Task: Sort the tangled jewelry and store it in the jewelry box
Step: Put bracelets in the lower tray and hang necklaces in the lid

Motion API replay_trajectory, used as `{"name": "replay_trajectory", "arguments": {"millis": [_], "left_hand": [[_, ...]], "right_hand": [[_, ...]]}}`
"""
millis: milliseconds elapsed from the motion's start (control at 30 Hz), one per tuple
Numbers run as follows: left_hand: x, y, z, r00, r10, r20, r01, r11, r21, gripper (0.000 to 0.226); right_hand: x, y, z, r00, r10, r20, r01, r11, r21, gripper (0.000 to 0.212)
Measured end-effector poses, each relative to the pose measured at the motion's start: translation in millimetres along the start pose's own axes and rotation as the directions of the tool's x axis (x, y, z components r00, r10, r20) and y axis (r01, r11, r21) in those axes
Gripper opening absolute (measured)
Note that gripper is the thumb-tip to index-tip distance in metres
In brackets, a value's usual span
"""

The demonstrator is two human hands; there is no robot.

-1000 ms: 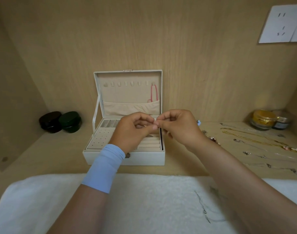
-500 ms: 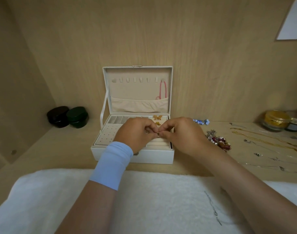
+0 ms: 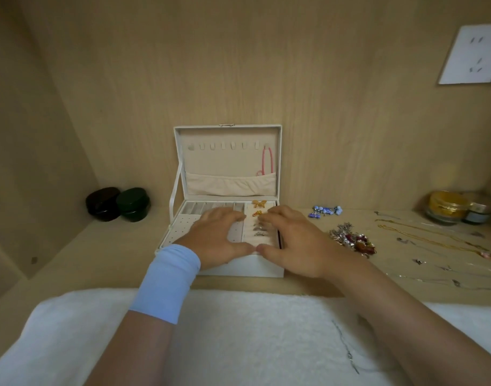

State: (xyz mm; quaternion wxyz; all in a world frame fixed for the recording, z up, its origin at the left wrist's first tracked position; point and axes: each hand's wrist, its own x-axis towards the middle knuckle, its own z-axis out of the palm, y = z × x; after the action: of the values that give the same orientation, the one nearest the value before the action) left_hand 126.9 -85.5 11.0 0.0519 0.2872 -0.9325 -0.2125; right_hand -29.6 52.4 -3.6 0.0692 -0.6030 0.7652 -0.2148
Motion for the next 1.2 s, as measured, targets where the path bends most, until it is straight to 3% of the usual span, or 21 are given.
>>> {"name": "replay_trajectory", "arguments": {"millis": [133,367,533,667,733,800,867,967,1100,1200], "left_hand": [[0,0,7,0.999,-0.047,0.015,0.046,0.998,0.038,0.075],[4,23,22,1.000,-0.005,0.007,0.004,1.000,0.025,0.076],[12,54,35,0.999,0.035,0.011,-0.035,0.999,0.041,0.074],[7,67,43,0.988,0.110,-0.108,-0.105,0.993,0.045,0.067],[-5,75,45,0.919,0.270,-0.287,-0.254,0.963,0.093,0.050],[-21,88,47,0.826,0.406,-0.391,-0.408,0.909,0.082,0.029],[-39,103,50,0.845,0.437,-0.310,-0.469,0.883,-0.035,0.018],[-65,120,62,0.895,0.444,-0.039,-0.444,0.882,-0.157,0.012],[-81,118,84,0.871,0.469,0.147,-0.465,0.883,-0.061,0.017],[-85,114,91,0.883,0.452,0.131,-0.447,0.892,-0.062,0.016]], "right_hand": [[-8,2,-6,0.991,0.071,0.116,-0.070,0.998,-0.007,0.082],[-29,13,-22,0.995,0.085,0.047,-0.078,0.988,-0.132,0.071],[-45,28,-41,0.981,0.179,0.072,-0.168,0.976,-0.139,0.069],[-64,36,-52,0.992,0.097,-0.082,-0.103,0.992,-0.068,0.041],[-78,36,-62,0.987,0.039,-0.153,-0.053,0.995,-0.089,0.014],[-95,30,-73,0.997,0.063,-0.038,-0.066,0.993,-0.101,0.005],[-111,21,-80,0.977,0.104,0.185,-0.096,0.994,-0.051,0.005],[-135,11,-80,0.909,0.145,0.390,-0.150,0.989,-0.019,0.007],[-155,9,-64,0.884,0.178,0.432,-0.155,0.984,-0.089,0.017],[-164,13,-56,0.906,0.199,0.374,-0.165,0.979,-0.122,0.012]]}}
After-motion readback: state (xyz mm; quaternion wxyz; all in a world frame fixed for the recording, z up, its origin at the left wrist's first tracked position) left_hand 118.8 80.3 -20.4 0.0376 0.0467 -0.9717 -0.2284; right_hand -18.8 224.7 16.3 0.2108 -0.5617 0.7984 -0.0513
